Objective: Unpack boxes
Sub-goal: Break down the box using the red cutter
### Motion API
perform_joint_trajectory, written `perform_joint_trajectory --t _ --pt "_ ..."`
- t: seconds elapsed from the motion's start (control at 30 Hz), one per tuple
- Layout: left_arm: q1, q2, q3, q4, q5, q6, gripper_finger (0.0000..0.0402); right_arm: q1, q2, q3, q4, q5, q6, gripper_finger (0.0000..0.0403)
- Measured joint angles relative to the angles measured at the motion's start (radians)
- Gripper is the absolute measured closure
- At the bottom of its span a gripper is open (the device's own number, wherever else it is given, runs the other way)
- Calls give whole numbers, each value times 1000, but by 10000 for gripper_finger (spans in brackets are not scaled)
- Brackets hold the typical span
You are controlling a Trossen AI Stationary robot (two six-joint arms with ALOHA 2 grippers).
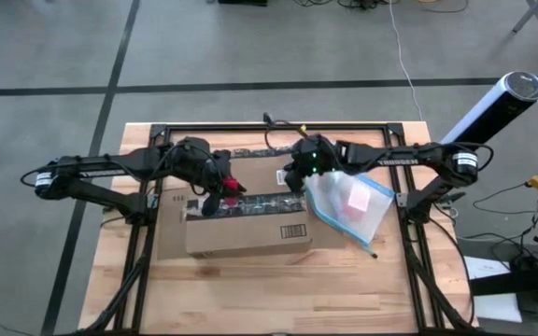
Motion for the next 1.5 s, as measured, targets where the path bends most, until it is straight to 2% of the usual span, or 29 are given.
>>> perform_joint_trajectory --t 0.27,0.43,0.67,0.9,1.17,1.33,1.5 --pt "-9 -15 0 10 216 -168 372 -149 33 -2 9 -37 -67 403" --pt "-80 -12 0 -2 231 -204 372 -207 51 -5 4 -103 -105 403" --pt "-195 43 0 -9 170 -220 372 -216 85 -5 3 -165 -143 403" --pt "-253 122 0 -77 147 -228 372 -211 96 -6 -18 -264 -172 403" --pt "-255 101 0 -278 29 -98 372 -170 79 -6 -218 -515 -272 403" --pt "-236 80 0 -293 -38 -37 372 -110 40 -9 -345 -517 -328 403" --pt "-192 74 0 -288 -78 -12 372 -54 -1 -12 -360 -516 -312 403"
